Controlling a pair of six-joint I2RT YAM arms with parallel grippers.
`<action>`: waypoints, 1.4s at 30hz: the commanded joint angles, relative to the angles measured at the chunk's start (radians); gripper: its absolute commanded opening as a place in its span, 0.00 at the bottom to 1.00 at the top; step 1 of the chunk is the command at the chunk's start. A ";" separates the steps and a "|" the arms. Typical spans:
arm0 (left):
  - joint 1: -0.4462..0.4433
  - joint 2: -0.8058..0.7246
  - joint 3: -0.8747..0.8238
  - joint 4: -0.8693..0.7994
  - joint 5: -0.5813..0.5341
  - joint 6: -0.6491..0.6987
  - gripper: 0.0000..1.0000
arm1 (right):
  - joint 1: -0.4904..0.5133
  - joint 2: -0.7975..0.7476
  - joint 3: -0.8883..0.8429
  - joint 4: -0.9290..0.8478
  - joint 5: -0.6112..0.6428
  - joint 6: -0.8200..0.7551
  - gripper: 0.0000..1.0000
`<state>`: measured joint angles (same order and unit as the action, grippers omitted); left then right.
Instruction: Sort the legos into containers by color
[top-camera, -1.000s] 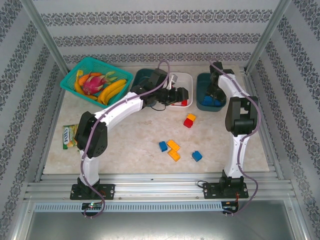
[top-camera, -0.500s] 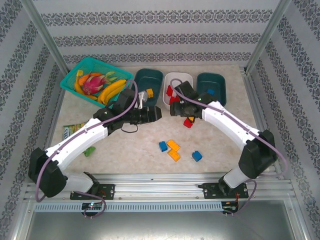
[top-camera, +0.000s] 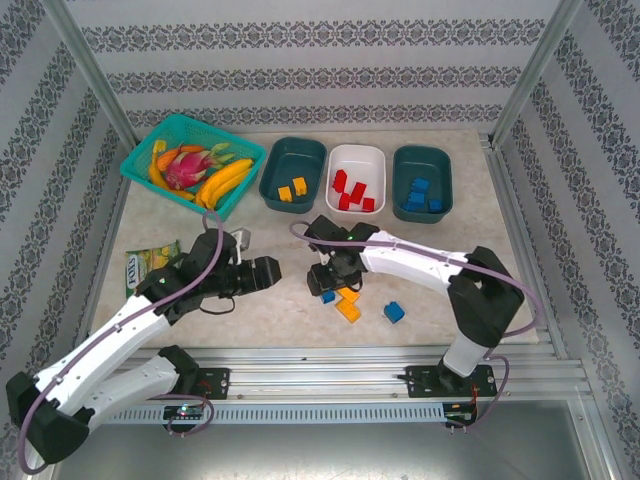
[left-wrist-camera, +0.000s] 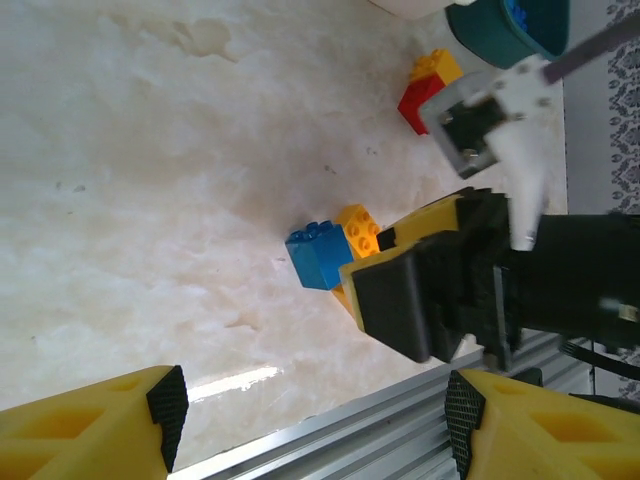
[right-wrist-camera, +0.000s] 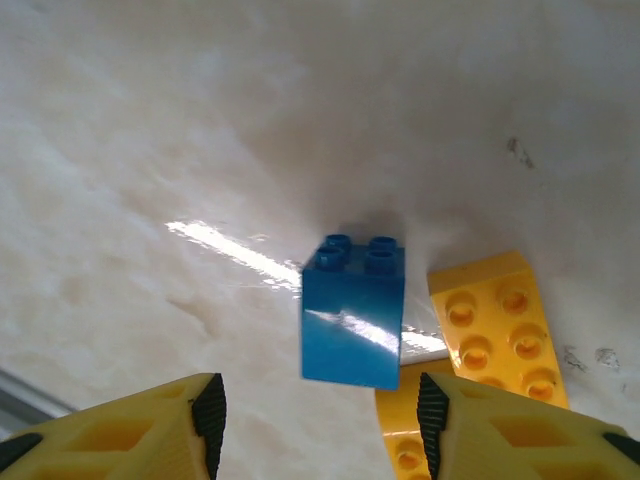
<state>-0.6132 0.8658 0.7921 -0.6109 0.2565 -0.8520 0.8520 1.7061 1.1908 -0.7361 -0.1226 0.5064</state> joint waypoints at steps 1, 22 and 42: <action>0.010 -0.045 -0.022 -0.053 -0.036 -0.046 0.71 | 0.020 0.025 0.016 -0.026 -0.008 0.027 0.55; 0.010 -0.098 -0.030 -0.061 -0.033 -0.058 0.71 | 0.059 0.177 0.124 -0.086 0.101 0.028 0.56; 0.010 -0.110 -0.060 -0.022 -0.079 -0.100 0.71 | 0.069 0.216 0.224 -0.136 0.164 -0.063 0.66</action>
<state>-0.6132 0.7742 0.7380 -0.6502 0.2077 -0.9276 0.9192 1.8610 1.3903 -0.8486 0.0372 0.4706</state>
